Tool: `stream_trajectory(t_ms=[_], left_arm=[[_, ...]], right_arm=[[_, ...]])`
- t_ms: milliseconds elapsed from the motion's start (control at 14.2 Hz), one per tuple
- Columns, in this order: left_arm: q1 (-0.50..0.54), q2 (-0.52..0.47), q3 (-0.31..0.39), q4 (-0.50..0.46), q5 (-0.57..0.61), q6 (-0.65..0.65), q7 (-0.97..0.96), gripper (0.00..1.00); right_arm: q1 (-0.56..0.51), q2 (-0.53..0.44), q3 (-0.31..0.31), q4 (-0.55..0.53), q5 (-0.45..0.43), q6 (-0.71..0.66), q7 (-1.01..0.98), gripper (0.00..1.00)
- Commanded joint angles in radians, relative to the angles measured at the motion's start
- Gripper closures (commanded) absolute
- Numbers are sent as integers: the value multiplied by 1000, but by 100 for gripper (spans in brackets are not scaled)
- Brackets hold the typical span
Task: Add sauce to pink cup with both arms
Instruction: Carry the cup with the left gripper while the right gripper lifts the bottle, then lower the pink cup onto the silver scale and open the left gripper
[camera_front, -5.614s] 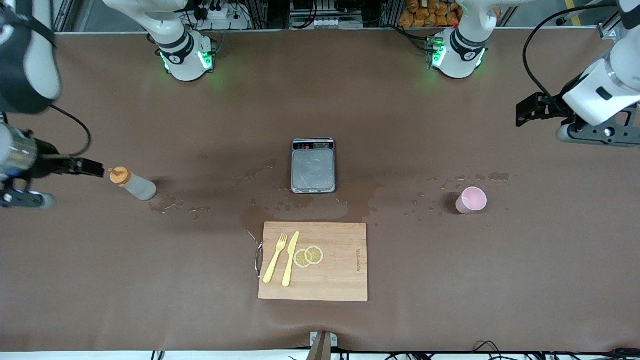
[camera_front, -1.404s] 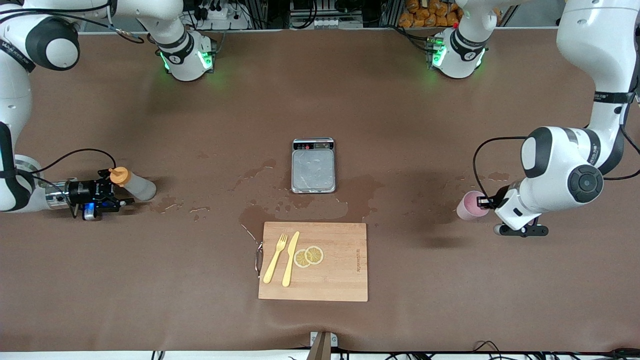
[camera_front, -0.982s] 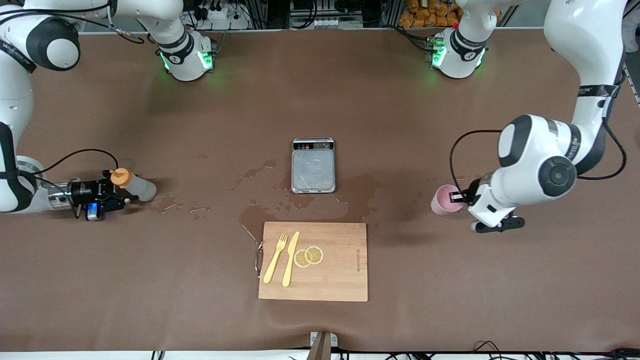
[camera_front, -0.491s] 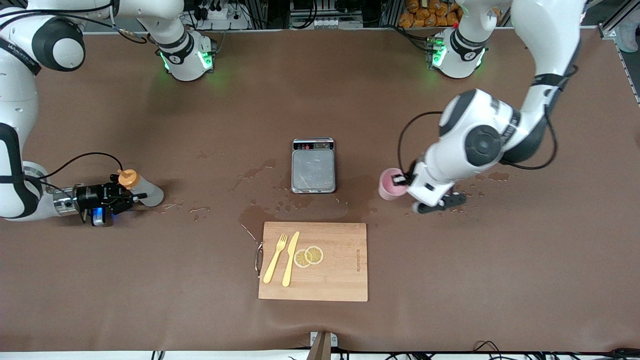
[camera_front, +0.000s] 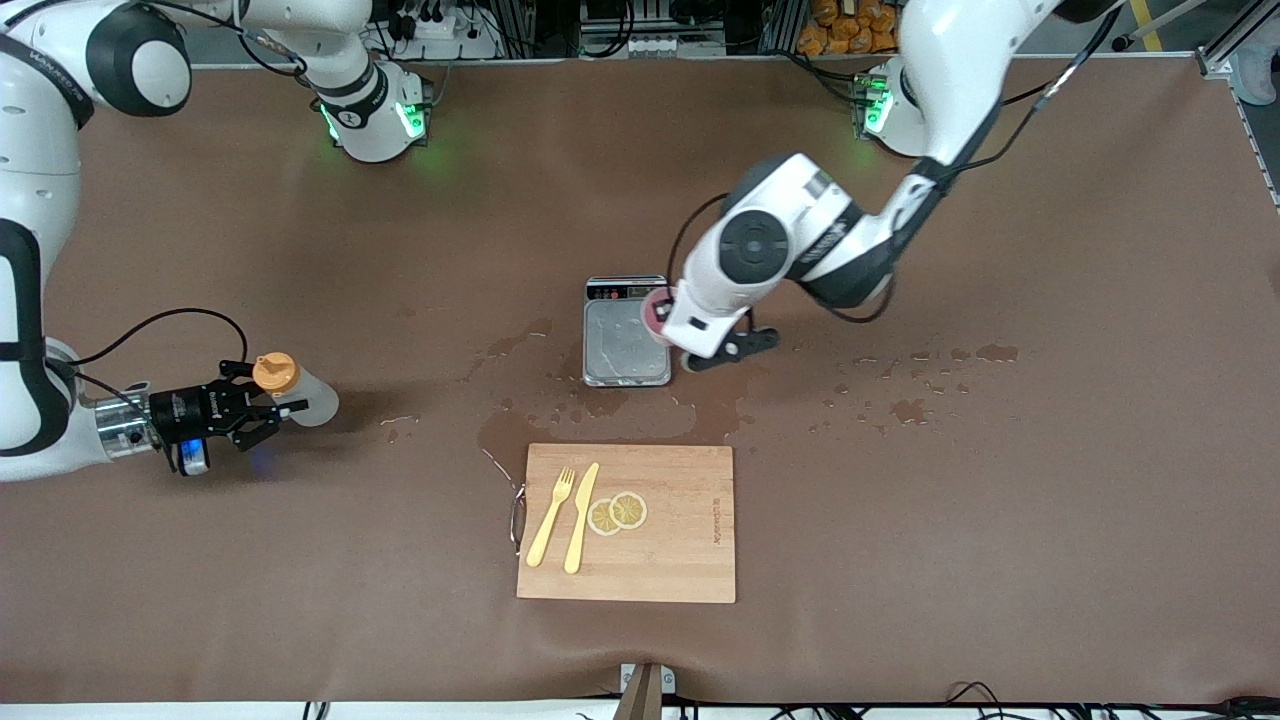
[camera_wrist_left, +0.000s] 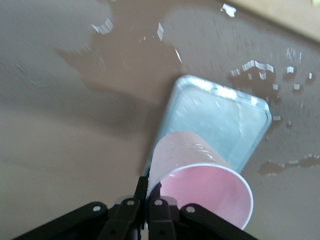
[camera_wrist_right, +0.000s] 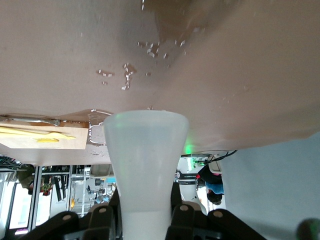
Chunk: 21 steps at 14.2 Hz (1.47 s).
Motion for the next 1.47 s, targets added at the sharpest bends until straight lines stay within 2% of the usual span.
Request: stream_trajectory(t_ms=[0, 421, 561, 702, 842, 912, 982, 1053, 1404], left_arm=[[-80, 48, 31, 61, 22, 11, -60, 100], [-146, 94, 81, 61, 33, 140, -109, 100], [-170, 100, 119, 60, 34, 185, -114, 100], [-190, 105, 148, 60, 39, 193, -114, 100], [-190, 106, 148, 60, 39, 193, -114, 100], [-189, 103, 148, 60, 37, 193, -115, 75], [-189, 102, 148, 60, 39, 193, -115, 31], [-192, 100, 151, 58, 40, 191, -114, 0], [-172, 47, 151, 58, 40, 150, -109, 0]], right_arm=[[43, -44, -8, -6, 2, -13, 38, 64], [119, -70, -13, -15, 2, 13, 98, 64], [122, -70, -13, -15, 2, 13, 101, 64], [123, -71, -13, -16, 1, 16, 101, 64], [126, -71, -13, -16, 1, 16, 110, 64], [126, -71, -13, -16, 1, 21, 112, 64], [128, -71, -13, -16, 1, 21, 115, 64], [129, -71, -13, -16, 1, 22, 115, 64], [157, -85, -13, -18, -22, 45, 138, 64]])
